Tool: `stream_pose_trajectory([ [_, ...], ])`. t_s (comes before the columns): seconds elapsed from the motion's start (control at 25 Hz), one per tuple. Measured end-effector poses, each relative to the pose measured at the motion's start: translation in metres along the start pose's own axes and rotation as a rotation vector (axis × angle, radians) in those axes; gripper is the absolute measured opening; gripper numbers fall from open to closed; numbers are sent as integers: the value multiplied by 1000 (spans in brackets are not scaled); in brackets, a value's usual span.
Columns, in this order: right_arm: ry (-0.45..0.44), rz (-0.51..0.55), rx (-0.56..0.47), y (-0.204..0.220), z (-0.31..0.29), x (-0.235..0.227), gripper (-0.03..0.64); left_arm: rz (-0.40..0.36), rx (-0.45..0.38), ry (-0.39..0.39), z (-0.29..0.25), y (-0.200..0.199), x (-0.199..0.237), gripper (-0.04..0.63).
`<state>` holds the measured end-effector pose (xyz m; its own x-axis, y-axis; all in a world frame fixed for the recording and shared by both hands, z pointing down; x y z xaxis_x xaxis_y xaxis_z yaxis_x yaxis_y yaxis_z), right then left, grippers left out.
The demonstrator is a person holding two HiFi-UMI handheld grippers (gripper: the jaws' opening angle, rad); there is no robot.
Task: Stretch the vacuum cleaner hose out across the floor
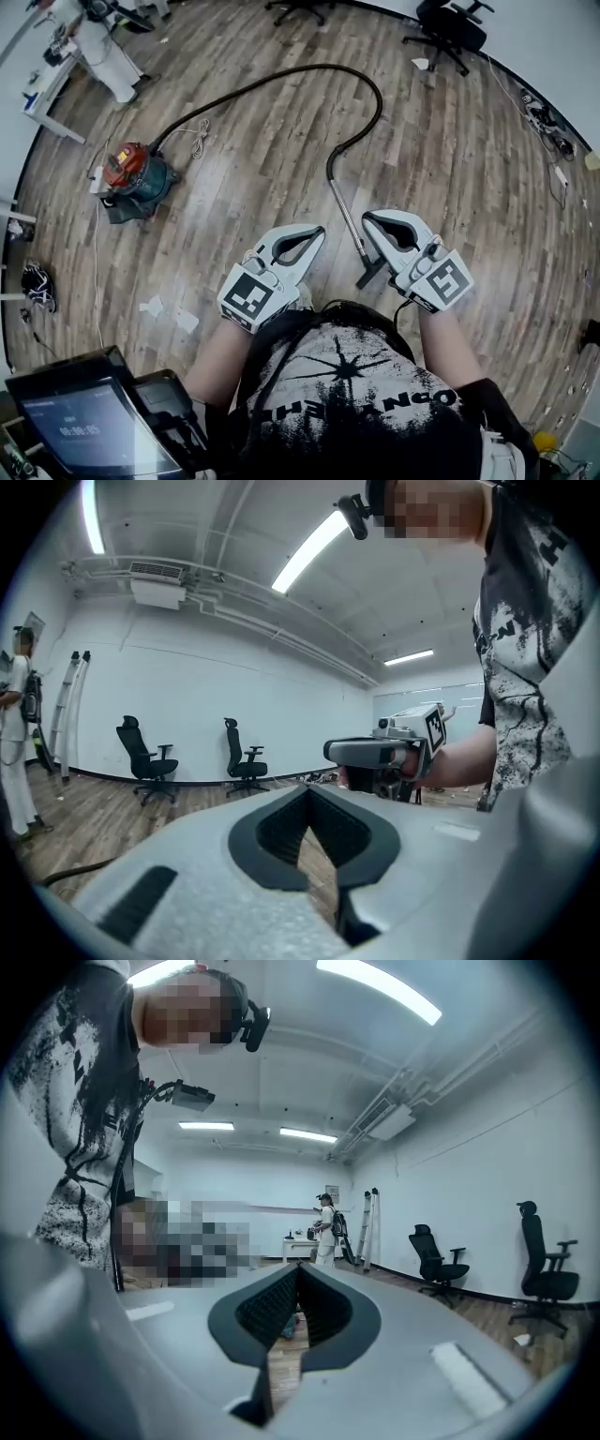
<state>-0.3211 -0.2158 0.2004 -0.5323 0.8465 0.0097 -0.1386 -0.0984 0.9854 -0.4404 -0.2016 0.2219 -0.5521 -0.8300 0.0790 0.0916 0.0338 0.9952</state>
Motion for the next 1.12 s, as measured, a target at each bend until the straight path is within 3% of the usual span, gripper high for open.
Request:
stream_pose_trajectory([
  [0.4,127,19,38,17,-30,-31,5,26,6,109,-17,7,66,2],
  [0.68,179,24,45,15,-9,-66,4,23,15,166,-58,9,62,2],
  [1.12,184,23,38,8,33,-137,5,26,51,156,-139,17,59,2],
])
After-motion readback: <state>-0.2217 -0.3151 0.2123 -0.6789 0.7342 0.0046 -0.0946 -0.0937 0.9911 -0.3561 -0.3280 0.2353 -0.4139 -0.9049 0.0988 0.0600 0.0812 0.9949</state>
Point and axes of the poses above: the fingertips, and each gripper's own axes: z backward along the fingers, x to its left, y out of its underside, the point moved 4 cm from there along z, backward along the fingers, and after that the axes turned 13 degrees about -x, right-handed, at the moved point
